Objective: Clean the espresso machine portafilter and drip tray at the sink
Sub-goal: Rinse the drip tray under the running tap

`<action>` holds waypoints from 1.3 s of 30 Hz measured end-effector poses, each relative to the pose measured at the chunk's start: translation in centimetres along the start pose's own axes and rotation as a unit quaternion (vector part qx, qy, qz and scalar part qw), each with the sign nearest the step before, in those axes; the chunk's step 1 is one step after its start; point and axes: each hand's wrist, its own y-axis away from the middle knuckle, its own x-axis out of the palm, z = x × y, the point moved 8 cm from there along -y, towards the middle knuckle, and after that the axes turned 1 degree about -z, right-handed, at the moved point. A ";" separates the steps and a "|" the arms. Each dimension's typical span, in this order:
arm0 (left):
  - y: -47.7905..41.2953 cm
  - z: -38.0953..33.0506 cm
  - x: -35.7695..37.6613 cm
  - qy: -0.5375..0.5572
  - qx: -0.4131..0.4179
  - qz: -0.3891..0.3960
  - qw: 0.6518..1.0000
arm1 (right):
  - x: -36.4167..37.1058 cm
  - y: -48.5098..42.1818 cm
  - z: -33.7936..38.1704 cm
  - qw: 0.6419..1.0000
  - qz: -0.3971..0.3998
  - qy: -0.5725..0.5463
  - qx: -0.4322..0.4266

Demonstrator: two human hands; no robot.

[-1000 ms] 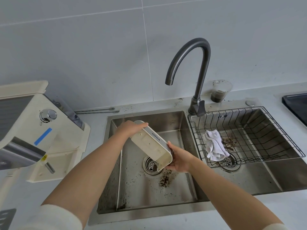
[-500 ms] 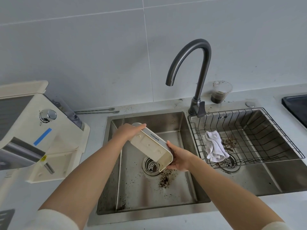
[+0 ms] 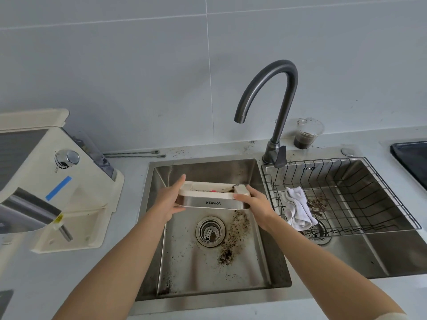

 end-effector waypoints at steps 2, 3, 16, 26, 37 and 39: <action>0.1 0.6 -0.3 0.034 0.002 -0.006 0.999 | 0.5 0.3 0.8 0.999 0.014 -0.028 -0.022; 0.1 0.7 -0.4 0.049 0.006 -0.008 0.999 | 0.6 0.3 1.0 0.999 0.014 -0.030 -0.031; 0.6 2.5 1.4 0.152 -0.017 0.193 0.969 | -1.0 -0.8 0.6 0.988 -0.049 -0.145 0.006; -1.4 1.8 2.0 0.208 0.003 0.151 0.966 | -1.5 -1.9 2.2 0.994 -0.045 -0.103 0.006; -4.0 -0.7 2.8 0.220 0.026 0.125 0.967 | -9.4 -7.9 8.7 0.945 -0.181 -0.268 0.048; -4.2 -1.0 3.1 0.224 0.028 0.127 0.966 | -9.7 -9.3 8.9 0.946 -0.192 -0.255 0.064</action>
